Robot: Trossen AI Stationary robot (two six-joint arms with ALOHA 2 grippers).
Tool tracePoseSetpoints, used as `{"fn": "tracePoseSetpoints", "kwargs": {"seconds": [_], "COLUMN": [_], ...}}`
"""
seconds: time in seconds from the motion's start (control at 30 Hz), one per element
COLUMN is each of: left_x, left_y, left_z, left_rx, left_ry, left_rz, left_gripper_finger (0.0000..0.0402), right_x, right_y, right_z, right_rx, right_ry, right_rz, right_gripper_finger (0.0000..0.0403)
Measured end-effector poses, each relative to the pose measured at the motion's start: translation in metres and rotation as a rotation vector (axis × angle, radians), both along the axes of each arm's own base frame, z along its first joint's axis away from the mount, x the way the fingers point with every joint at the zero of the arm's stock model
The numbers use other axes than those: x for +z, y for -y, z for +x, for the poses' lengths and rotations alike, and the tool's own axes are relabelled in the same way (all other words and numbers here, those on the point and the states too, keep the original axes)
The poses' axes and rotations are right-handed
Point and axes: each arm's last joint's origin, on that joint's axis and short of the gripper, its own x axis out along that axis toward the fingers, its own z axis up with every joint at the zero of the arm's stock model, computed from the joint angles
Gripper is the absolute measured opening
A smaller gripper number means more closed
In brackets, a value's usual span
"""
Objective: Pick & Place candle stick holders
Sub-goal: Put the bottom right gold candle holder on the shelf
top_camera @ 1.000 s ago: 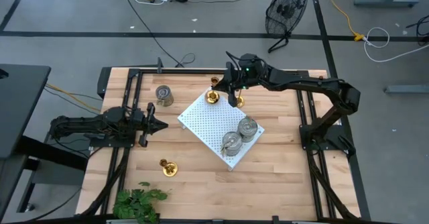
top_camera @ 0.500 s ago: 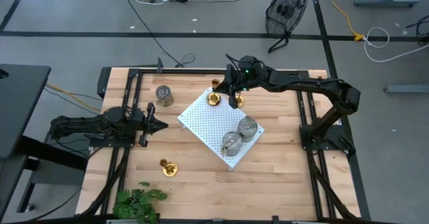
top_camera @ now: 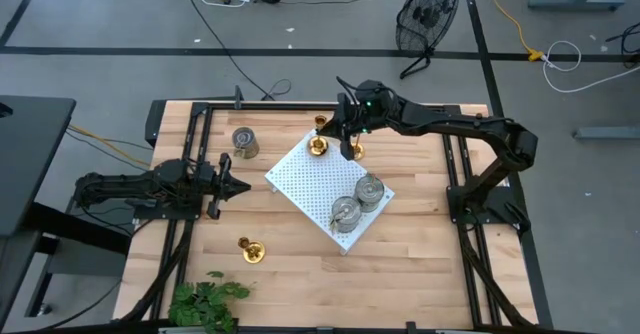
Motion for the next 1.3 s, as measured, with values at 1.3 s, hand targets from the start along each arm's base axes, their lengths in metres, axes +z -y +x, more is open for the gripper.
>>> {"fn": "tracePoseSetpoints", "kwargs": {"seconds": [1.3], "left_x": [0.000], "left_y": [0.000], "left_z": [0.000], "left_rx": [0.000], "left_ry": [0.000], "left_rz": [0.000], "left_gripper_finger": [0.0025], "right_x": [-0.016], "right_y": [0.003], "right_z": [0.008], "right_rx": [-0.041], "right_ry": [-0.046], "right_rz": [0.006], "right_gripper_finger": [0.0070]}}
